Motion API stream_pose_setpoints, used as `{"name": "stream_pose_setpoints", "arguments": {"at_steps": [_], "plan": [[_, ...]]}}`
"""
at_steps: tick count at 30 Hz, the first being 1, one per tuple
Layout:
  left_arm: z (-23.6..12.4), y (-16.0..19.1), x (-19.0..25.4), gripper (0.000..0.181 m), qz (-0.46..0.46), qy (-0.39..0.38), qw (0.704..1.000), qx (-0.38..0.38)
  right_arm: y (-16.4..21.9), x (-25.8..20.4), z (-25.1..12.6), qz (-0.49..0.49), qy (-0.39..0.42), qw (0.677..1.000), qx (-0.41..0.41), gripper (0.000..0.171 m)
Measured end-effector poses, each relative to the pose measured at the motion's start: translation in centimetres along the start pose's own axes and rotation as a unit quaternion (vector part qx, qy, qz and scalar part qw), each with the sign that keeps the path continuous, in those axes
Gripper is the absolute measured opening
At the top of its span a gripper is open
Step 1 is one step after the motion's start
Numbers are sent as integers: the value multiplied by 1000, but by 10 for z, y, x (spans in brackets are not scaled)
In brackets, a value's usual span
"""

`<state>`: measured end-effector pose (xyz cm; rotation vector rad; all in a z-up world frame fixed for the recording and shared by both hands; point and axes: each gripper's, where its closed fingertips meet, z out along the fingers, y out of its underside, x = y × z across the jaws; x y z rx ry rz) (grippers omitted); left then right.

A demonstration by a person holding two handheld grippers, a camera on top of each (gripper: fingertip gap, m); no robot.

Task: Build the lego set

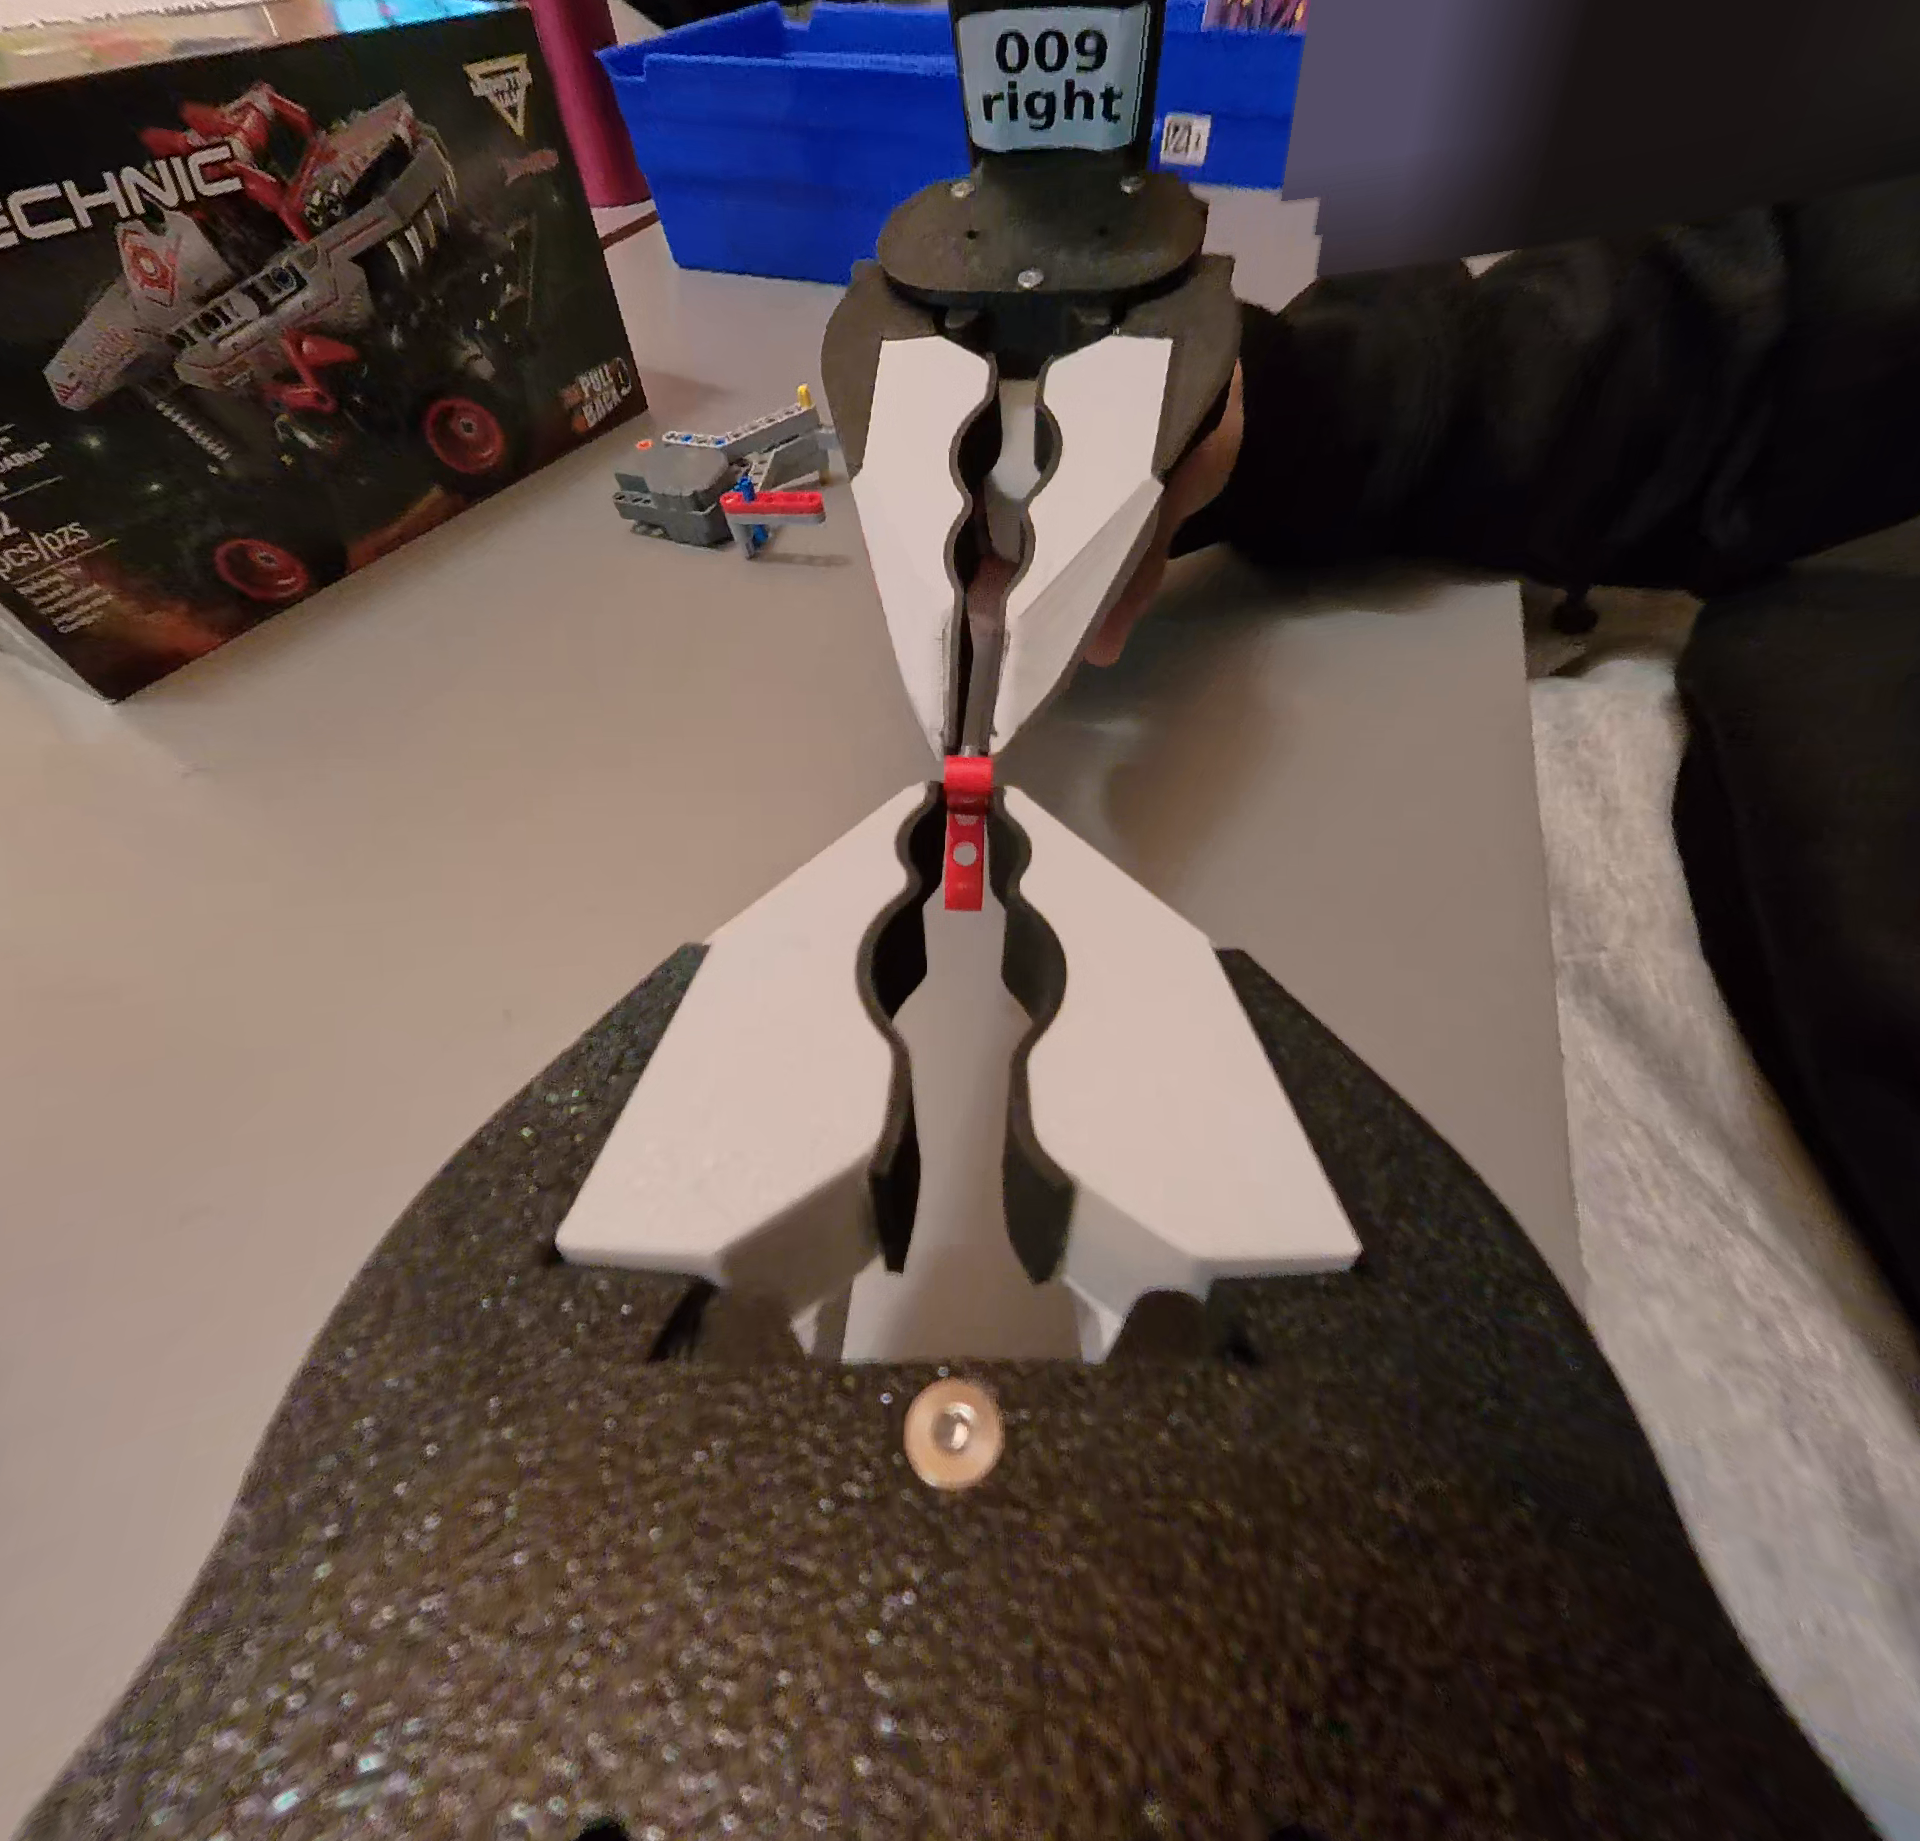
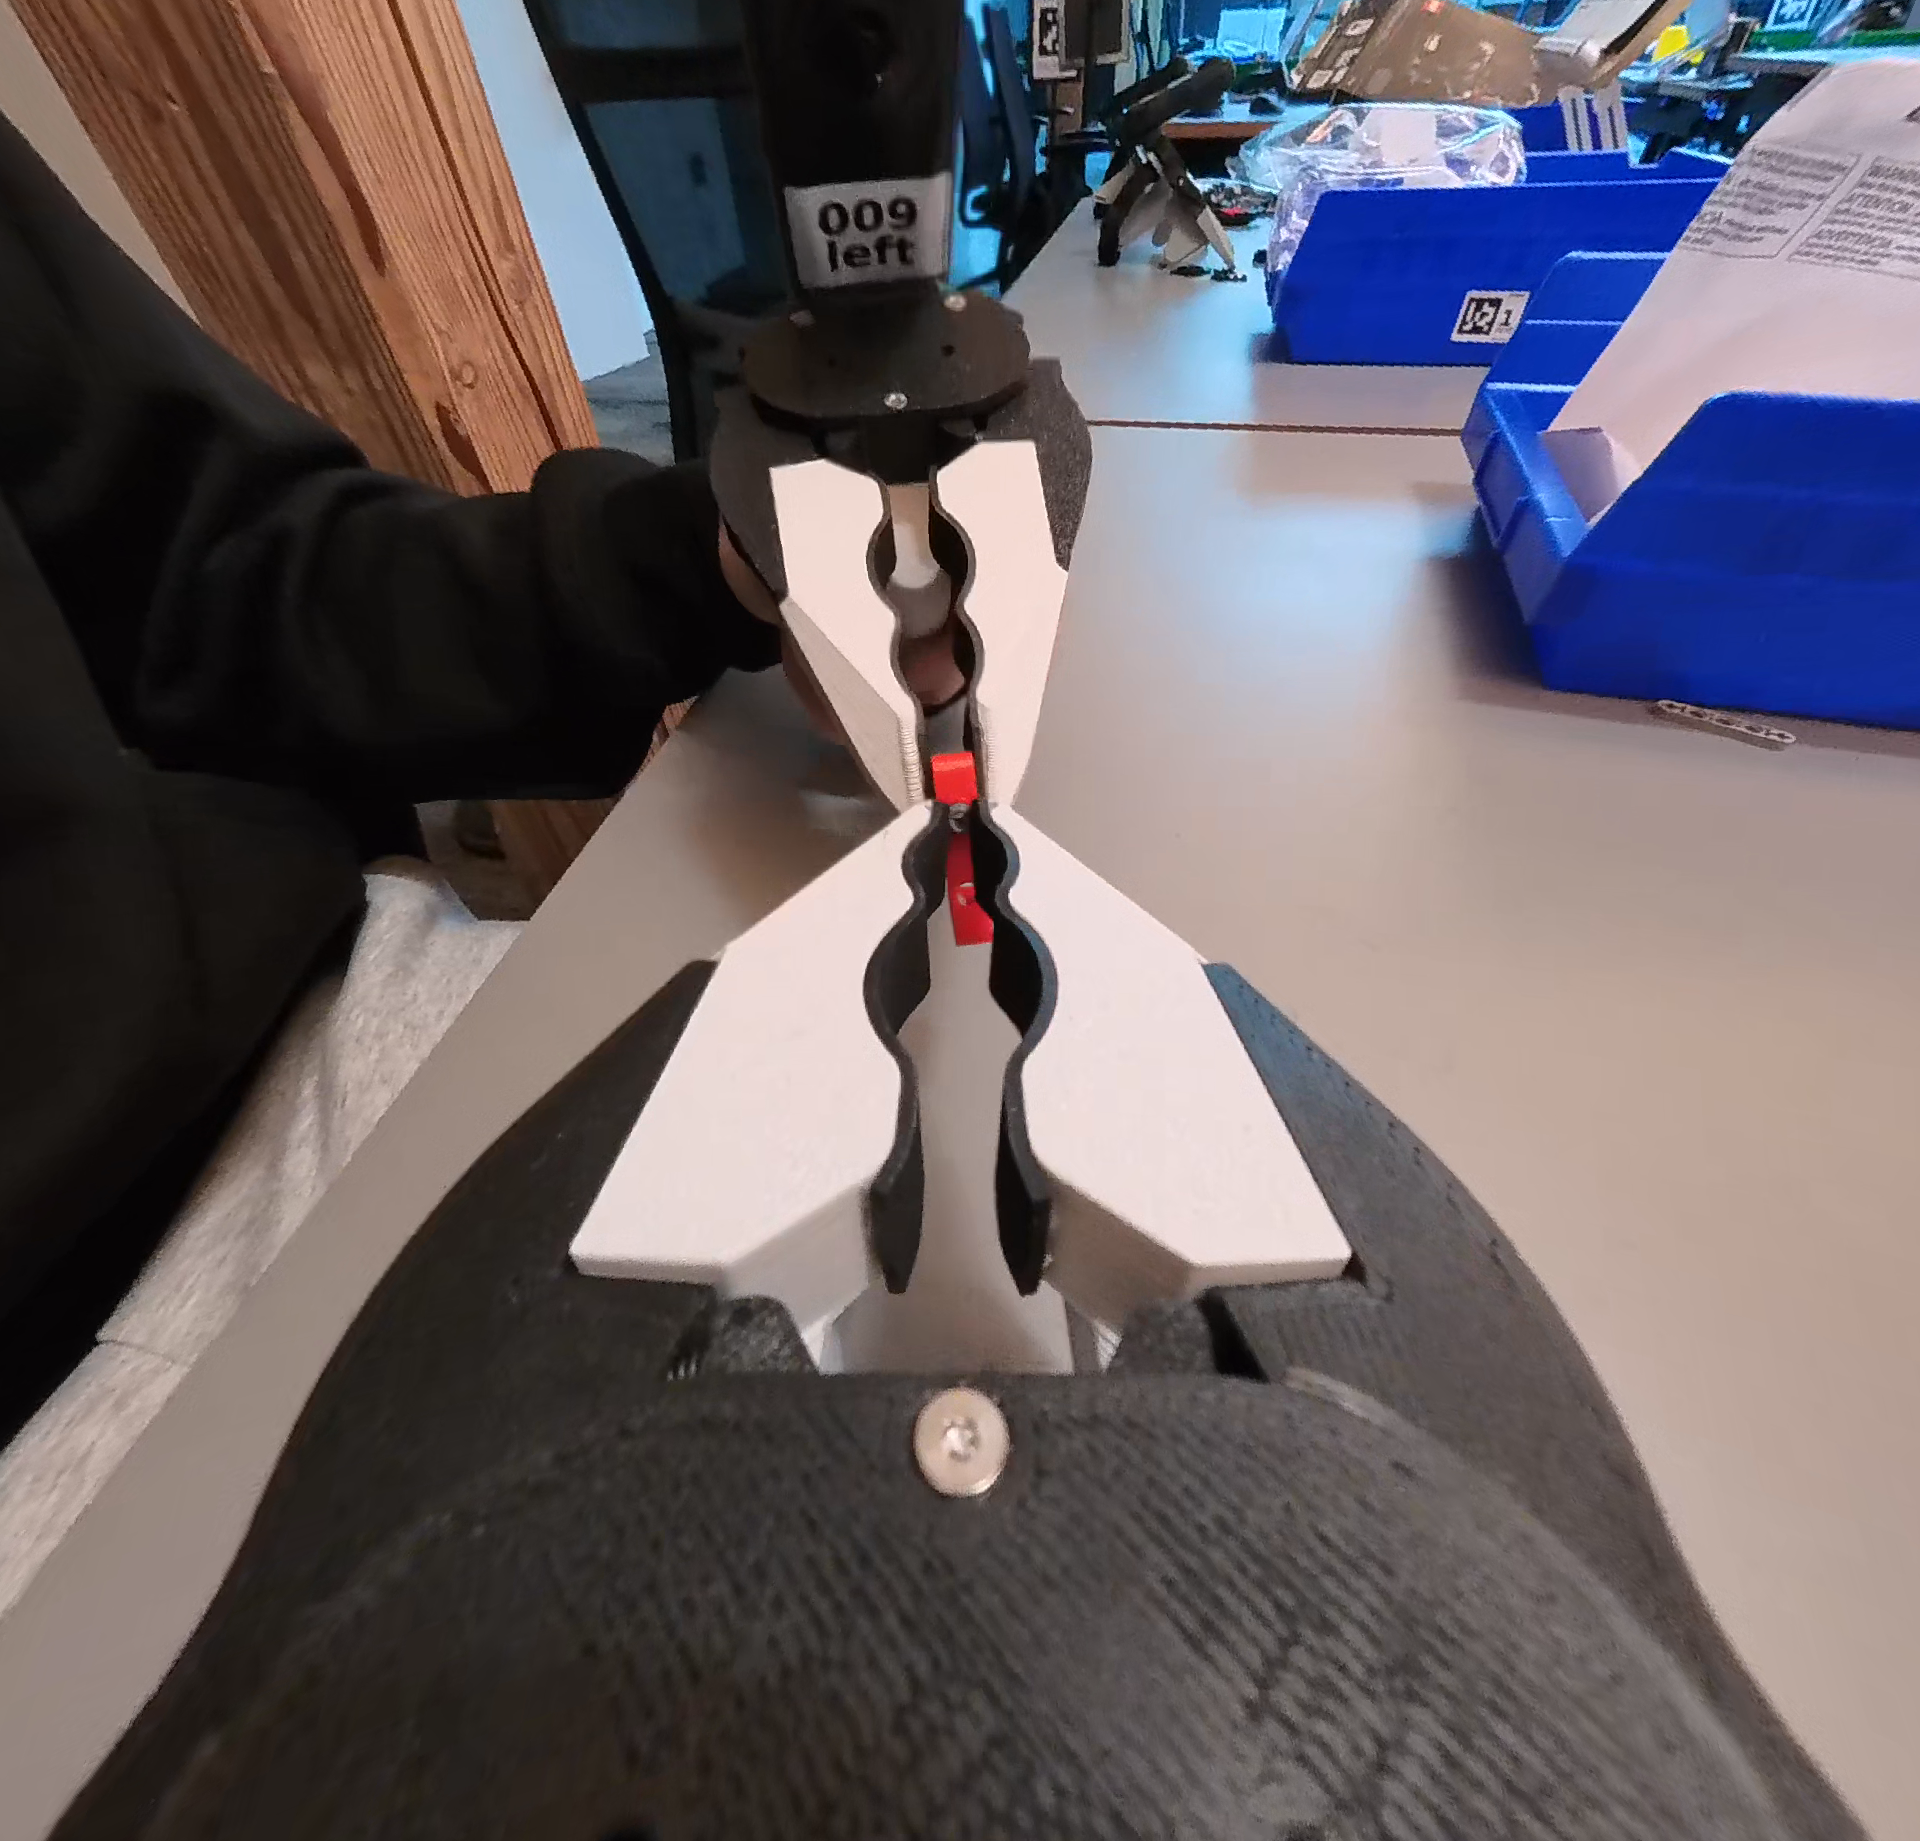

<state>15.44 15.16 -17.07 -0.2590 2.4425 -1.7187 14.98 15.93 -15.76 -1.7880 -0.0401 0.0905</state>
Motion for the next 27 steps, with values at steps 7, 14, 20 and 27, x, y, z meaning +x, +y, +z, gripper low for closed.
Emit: {"name": "stream_pose_setpoints", "arguments": {"at_steps": [7,14,20,27], "plan": [[0,-1,1,5,36,-6,999,2,0,-2,0,-9,-3,1000,0,4],[-2,-1,3,5,45,-2,999,5,2,-4,1,-16,-6,1000,-5,5],[-2,-2,3,5,46,-1,999,9,1,-4,1,-26,-4,1000,-2,5],[0,3,2,5,48,-3,999,0,7,-2,3,-42,5,999,-24,4]]}}
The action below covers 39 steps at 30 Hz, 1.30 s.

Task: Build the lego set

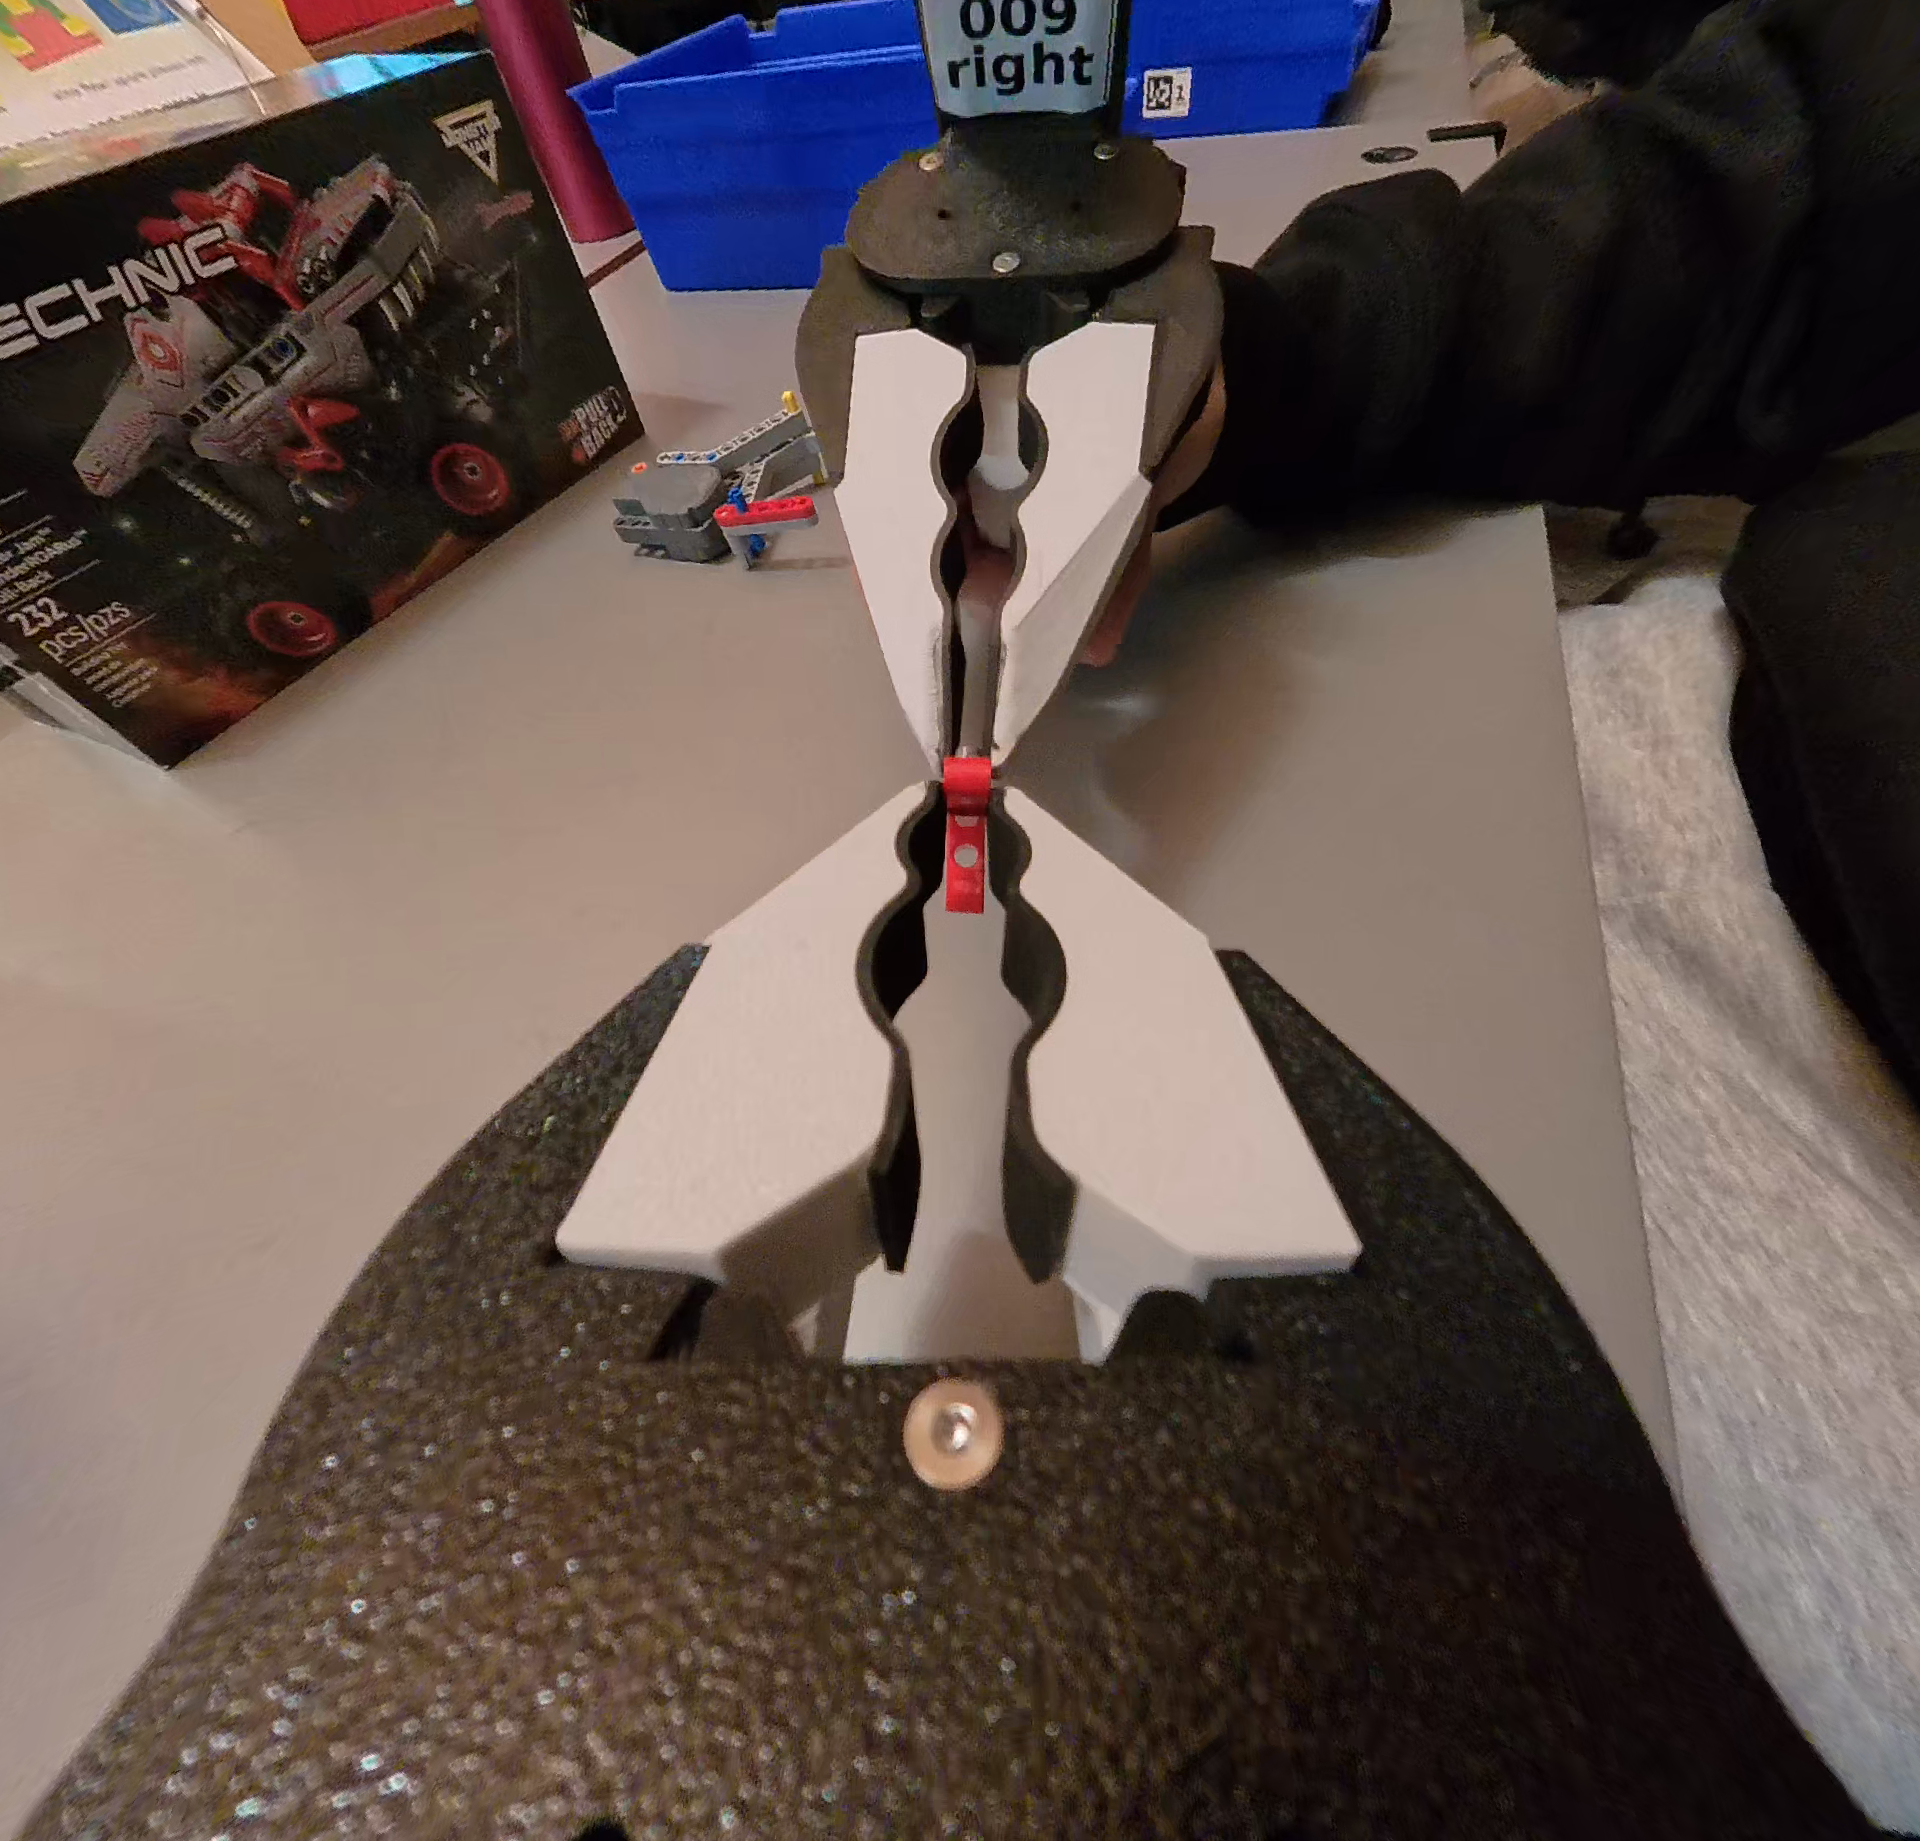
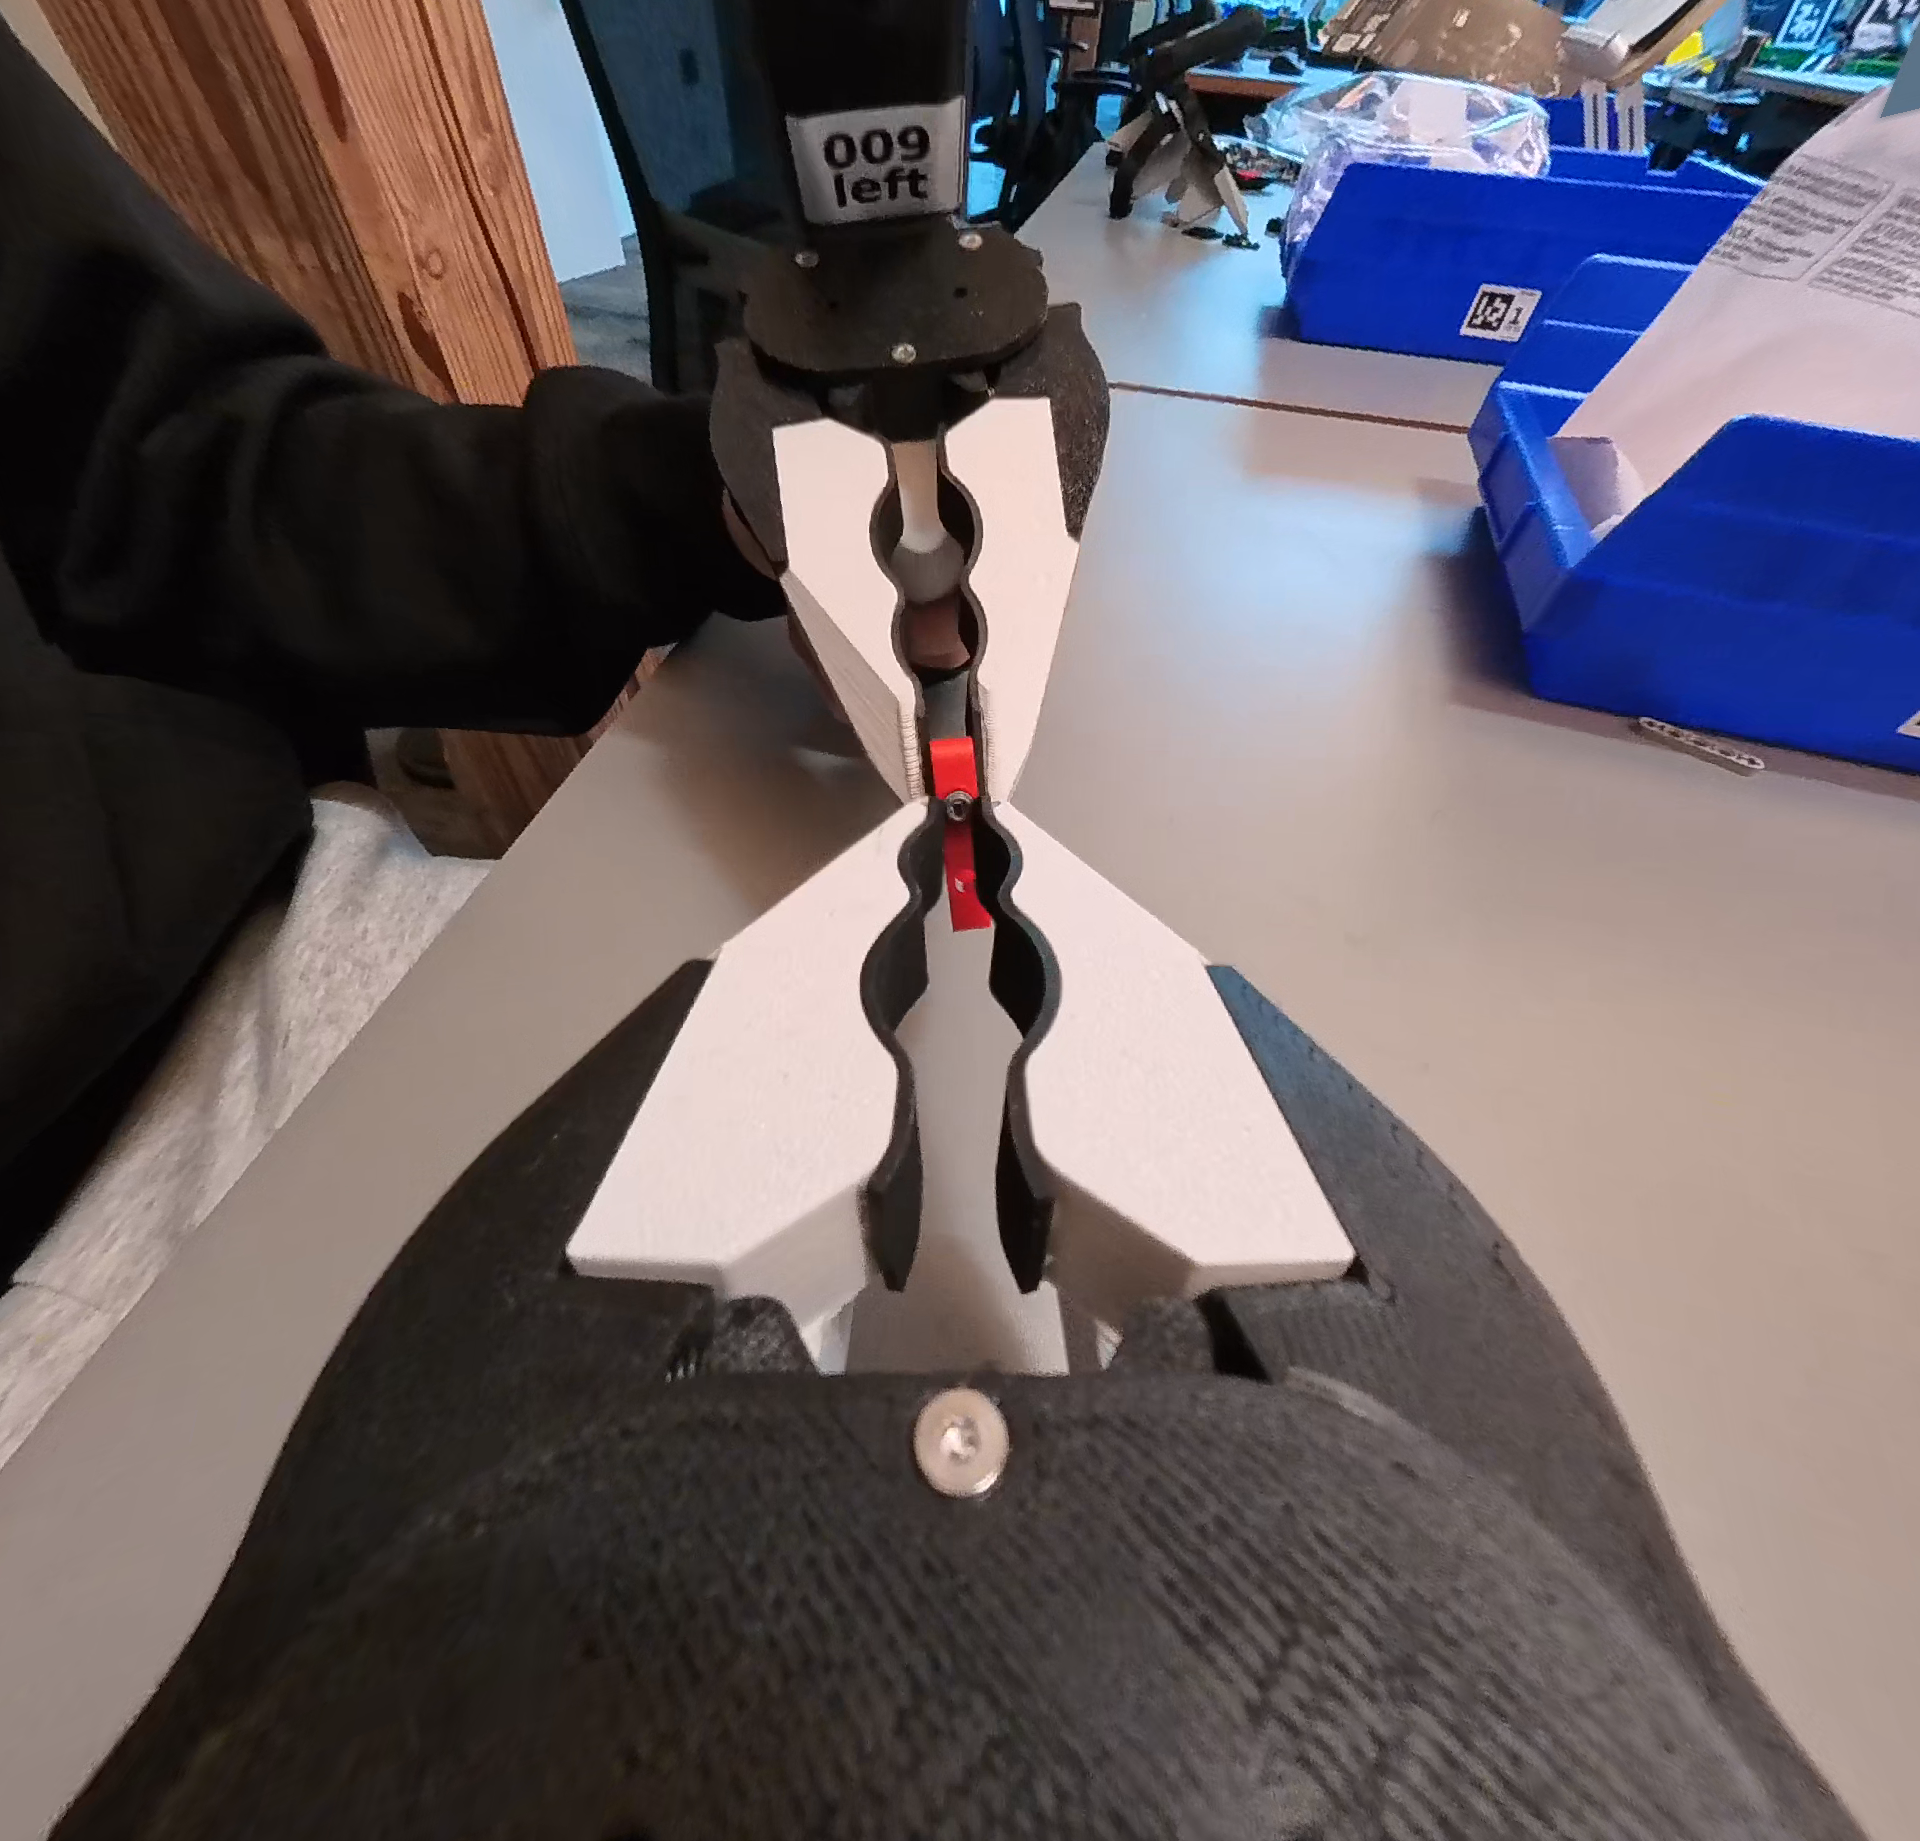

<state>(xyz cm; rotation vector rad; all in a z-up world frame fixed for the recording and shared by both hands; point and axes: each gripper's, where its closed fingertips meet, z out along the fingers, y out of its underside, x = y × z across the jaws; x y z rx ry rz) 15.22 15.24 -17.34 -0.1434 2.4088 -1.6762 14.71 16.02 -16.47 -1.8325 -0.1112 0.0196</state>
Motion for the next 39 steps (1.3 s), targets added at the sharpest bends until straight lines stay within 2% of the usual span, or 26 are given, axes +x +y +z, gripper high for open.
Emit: {"name": "stream_pose_setpoints", "arguments": {"at_steps": [6,9,11,12,14,16,18,19,20,22,23,24,25,26,27,29,31,33,36,39], "plan": [[-3,5,-1,5,-3,2,1000,-18,3,0,1,-24,5,999,-23,3],[-19,33,-18,6,-6,-40,995,-90,-13,18,-21,-19,49,998,18,3],[-25,-3,-14,5,-42,-17,999,22,-11,28,-33,-29,67,997,4,3],[-25,-15,-13,5,-40,-16,998,43,-10,31,-35,-35,75,997,1,3],[-19,-11,-11,5,-17,-21,1000,11,-16,34,-42,-31,83,996,14,3],[-13,-2,-11,5,-20,-26,999,-7,-31,48,-66,-36,133,990,42,3],[-11,-1,-9,5,-31,-17,999,-2,-44,70,-116,-33,236,970,54,4],[-11,-2,-8,5,-33,-14,999,3,-46,84,-156,-29,320,946,42,4],[-11,-2,-8,5,-36,-13,999,3,-42,100,-209,-22,422,906,12,4],[-10,2,-10,5,-39,-13,999,2,-18,109,-336,4,604,790,-103,4],[-9,2,-9,5,-44,-9,999,3,-2,104,-395,23,661,733,-158,4],[-8,2,-9,5,-50,-5,999,7,13,97,-442,48,694,692,-193,4],[-6,2,-9,5,-54,-1,998,10,27,94,-474,70,702,677,-212,4],[-4,1,-8,5,-56,1,998,10,42,95,-496,88,696,676,-223,8],[-1,-1,-7,5,-54,6,998,11,60,98,-510,110,681,687,-230,26],[4,-4,-7,5,-50,8,999,9,100,99,-514,168,620,727,-244,44],[9,-9,-6,5,-40,12,999,6,126,92,-521,213,596,729,-260,69],[14,-16,-8,5,-32,12,999,7,121,86,-527,200,611,723,-254,76],[24,-26,-8,5,-30,30,999,23,90,87,-528,101,651,722,-212,76],[36,-37,-9,5,-28,51,998,38,107,91,-536,114,648,709,-252,80]]}}
